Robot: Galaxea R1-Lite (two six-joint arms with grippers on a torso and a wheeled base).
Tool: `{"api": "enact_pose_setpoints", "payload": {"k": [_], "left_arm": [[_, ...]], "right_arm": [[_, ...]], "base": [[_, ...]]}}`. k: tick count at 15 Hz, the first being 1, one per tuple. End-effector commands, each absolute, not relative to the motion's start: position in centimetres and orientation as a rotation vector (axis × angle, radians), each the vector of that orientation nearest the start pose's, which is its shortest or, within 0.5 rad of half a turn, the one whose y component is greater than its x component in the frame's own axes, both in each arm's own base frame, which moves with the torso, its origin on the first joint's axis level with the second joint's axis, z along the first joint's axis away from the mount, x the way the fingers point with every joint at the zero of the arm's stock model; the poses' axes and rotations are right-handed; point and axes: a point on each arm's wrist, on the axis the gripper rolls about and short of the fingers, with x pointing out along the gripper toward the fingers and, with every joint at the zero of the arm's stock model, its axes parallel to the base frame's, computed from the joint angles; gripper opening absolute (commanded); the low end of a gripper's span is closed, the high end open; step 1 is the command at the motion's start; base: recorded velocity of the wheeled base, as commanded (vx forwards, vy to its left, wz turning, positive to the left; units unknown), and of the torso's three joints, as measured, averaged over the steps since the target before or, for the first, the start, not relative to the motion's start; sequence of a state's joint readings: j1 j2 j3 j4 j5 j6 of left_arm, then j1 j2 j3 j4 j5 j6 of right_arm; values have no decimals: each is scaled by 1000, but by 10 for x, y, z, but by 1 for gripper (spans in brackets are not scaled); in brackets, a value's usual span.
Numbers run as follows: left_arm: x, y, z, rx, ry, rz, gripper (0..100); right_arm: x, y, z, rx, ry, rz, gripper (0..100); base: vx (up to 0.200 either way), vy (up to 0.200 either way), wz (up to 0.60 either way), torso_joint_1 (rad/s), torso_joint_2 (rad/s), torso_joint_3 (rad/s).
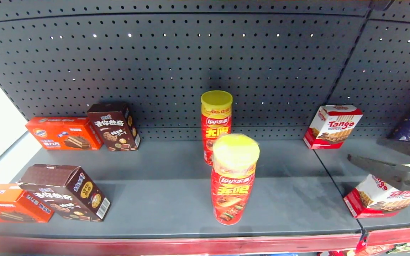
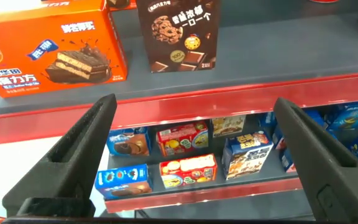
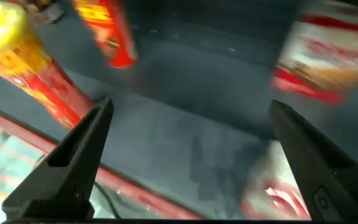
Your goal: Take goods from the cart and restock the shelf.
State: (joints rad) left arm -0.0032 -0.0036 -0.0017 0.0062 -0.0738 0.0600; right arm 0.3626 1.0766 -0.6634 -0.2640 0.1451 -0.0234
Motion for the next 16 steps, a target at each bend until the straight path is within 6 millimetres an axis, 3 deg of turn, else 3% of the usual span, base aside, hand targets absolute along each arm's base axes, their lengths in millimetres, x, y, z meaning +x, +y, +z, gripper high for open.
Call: {"api": "enact_pose_setpoints", "payload": {"k": [1, 4, 11, 16], "left_arm": [[-23, -2, 75, 60, 2, -77, 100], [-23, -2, 75, 60, 2, -77, 100], [-23, -2, 75, 60, 2, -77, 100], [-23, -2, 75, 60, 2, -77, 100]], "right_arm": [[180, 90, 226, -102, 259, 590, 100], [194, 103, 215, -176, 294, 620, 100], [193, 139, 197, -219, 362, 757, 100], [208, 157, 192, -234, 383, 778, 100]], "base": [[0, 0, 0, 0, 0, 0], [0, 0, 0, 0, 0, 0], [0, 0, 0, 0, 0, 0], [0, 0, 0, 0, 0, 0]]}}
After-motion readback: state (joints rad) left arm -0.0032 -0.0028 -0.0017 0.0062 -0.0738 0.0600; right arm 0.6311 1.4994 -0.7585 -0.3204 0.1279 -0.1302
